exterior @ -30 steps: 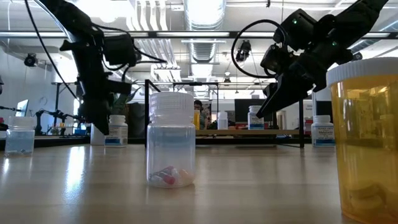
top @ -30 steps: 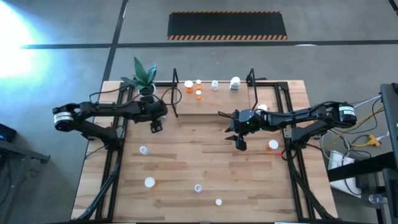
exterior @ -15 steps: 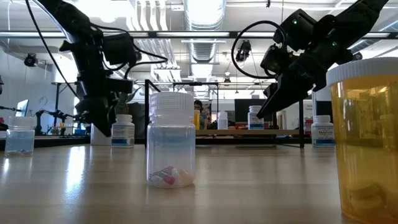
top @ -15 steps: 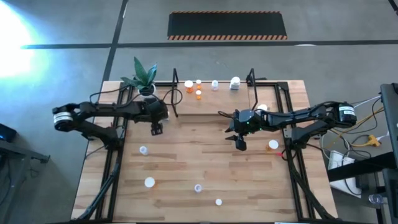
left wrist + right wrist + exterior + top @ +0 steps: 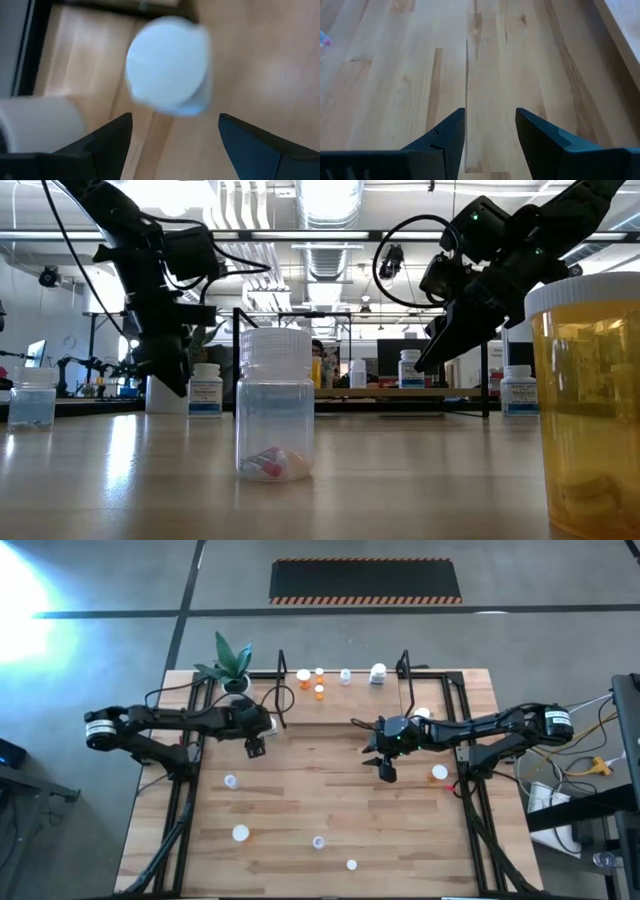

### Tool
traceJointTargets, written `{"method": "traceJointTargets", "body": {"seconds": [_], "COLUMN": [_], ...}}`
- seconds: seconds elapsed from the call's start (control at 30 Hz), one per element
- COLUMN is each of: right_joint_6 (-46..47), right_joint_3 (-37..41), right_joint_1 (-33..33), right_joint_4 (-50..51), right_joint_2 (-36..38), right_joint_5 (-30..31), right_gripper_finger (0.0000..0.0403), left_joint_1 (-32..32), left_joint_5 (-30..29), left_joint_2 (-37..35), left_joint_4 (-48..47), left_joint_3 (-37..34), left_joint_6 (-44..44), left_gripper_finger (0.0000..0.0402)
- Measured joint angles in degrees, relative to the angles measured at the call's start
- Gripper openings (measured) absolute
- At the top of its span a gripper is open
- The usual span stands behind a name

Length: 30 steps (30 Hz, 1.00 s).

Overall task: Pick and place medicine bottles onto shelf by color
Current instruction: Put the left white pill bottle on the shelf aligned with the white pill bottle

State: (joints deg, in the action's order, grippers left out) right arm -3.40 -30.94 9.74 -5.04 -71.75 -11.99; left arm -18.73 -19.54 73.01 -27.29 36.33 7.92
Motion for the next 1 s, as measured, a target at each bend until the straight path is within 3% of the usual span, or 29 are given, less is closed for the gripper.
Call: {"method": "traceJointTargets", "body": {"seconds": [0.13,0.4,0.57,0.8,1.0], "right_joint_6": [0.59,1.49,1.51,1.51,1.49], "right_joint_3": [0.00,0.00,0.00,0.00,0.00], "right_joint_1": [0.00,-0.02,-0.01,-0.02,0.00], "right_joint_4": [0.00,0.01,-0.01,-0.44,-2.15], "right_joint_2": [0.00,0.00,0.00,0.00,-0.02], "right_joint_5": [0.00,0.00,0.00,0.00,0.01], "right_gripper_finger": [0.0164,0.0162,0.0158,0.0156,0.0154], "left_joint_1": [0.01,0.10,0.10,1.79,4.06], "left_joint_5": [5.99,6.52,10.12,10.88,10.07], "left_joint_2": [0.10,0.23,0.33,0.24,0.24], "left_joint_4": [9.64,26.70,37.33,42.54,46.38], "left_joint_3": [-2.61,-9.68,-13.90,-17.55,-17.54], "left_joint_6": [0.08,-2.87,-5.53,-9.20,-10.77], "left_gripper_finger": [0.0278,0.0278,0.0278,0.0276,0.0235]}}
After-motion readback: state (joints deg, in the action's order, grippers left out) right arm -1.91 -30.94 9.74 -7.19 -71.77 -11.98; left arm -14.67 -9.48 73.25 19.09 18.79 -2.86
